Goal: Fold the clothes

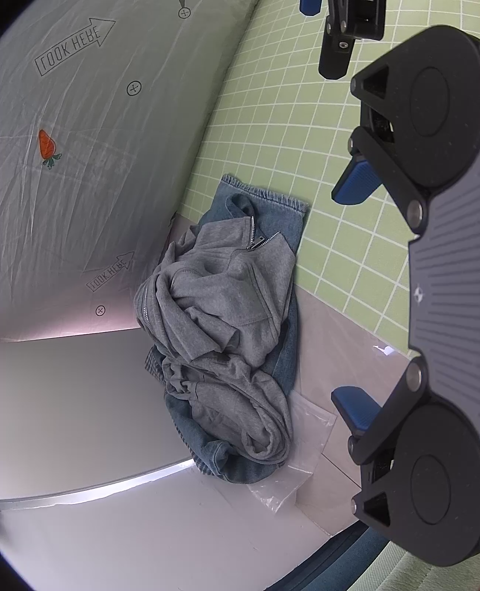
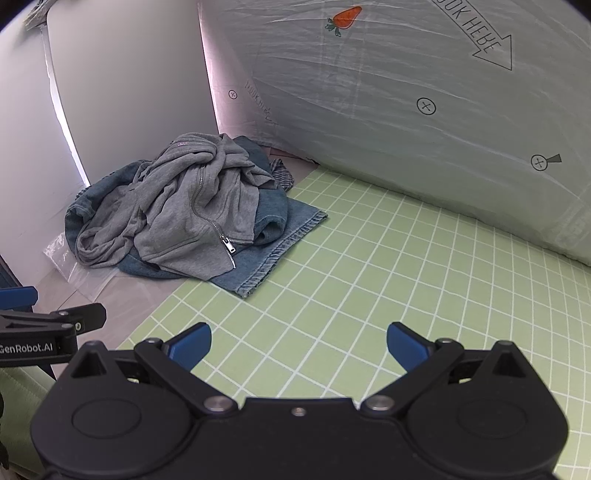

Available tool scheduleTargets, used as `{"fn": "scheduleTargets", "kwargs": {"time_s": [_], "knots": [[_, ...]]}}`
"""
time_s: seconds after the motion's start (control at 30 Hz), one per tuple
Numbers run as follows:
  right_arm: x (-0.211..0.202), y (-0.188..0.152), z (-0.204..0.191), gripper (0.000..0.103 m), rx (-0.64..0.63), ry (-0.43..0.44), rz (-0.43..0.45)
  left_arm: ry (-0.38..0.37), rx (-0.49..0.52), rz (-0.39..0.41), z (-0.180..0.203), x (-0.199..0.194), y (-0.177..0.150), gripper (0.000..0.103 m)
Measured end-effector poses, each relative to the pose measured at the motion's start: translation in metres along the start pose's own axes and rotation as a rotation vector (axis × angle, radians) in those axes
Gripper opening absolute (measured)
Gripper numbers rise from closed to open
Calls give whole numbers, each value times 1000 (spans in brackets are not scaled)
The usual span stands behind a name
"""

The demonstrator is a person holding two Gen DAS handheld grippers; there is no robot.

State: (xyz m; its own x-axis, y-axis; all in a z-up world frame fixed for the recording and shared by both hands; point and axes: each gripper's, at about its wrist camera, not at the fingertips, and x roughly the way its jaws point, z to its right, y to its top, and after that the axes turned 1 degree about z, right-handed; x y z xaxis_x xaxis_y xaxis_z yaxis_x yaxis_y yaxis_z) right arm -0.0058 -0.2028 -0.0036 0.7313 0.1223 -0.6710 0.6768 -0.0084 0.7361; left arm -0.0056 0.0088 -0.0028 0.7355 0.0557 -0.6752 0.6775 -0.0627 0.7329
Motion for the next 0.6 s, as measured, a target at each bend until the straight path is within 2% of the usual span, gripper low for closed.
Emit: {"fn": "scheduleTargets", "kwargs": {"time_s": [0.6], "knots": [[2,-1,-1,102,10,-4,-8,-2,0,-19,0,3,0,103]]}}
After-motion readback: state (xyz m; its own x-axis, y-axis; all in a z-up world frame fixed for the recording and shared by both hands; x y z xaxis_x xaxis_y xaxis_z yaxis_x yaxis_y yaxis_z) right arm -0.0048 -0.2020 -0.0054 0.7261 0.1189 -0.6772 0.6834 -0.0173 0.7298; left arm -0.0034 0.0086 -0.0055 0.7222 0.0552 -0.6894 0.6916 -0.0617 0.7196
